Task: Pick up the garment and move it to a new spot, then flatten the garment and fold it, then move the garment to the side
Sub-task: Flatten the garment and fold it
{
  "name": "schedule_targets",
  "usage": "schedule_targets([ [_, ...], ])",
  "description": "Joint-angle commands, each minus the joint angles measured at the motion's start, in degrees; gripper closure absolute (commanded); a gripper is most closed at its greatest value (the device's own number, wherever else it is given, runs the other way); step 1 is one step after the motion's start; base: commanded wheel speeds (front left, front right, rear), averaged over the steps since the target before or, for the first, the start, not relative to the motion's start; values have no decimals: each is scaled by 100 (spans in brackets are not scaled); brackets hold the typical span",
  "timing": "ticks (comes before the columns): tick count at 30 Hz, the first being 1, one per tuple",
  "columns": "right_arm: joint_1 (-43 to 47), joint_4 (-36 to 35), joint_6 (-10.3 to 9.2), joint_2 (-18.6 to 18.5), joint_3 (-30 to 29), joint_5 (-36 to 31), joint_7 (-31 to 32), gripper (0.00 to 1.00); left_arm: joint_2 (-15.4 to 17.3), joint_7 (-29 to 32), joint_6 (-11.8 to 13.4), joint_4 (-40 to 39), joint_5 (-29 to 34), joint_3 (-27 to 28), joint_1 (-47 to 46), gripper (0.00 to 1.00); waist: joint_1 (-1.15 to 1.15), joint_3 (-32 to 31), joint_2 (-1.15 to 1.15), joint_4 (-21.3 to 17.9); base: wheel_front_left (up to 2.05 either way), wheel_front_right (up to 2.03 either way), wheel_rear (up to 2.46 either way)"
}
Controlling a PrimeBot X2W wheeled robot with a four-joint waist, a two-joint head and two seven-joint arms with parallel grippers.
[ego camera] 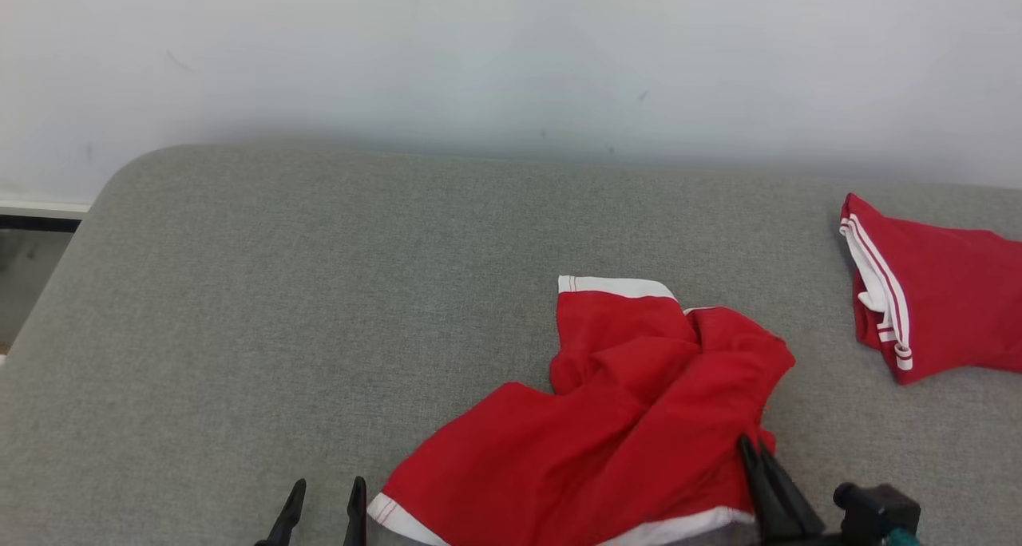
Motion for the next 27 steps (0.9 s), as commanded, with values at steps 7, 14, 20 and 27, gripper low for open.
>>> schedule_targets([
  [7, -1104, 845, 4, -156, 177, 234, -8, 100, -4, -6, 10, 74, -48, -179, -88, 0, 0, -46, 0, 280, 0, 0, 0],
  [14, -2031, 2267, 4, -95, 188, 462, -8, 82, -3, -6, 21, 180, -87, -408, -201, 0, 0, -17, 0, 489, 0, 0, 0],
  [20, -1843, 1979, 4, -131, -11, 305, -8, 0, -3, -6, 24, 242, -72, -429, -136, 0, 0, -74, 0, 402, 0, 0, 0],
  [27, -979, 671, 4, -235, -82, 145, -9, 0, -2, -6, -10, 257, 64, -385, 19, 0, 0, -137, 0, 217, 0, 0, 0],
])
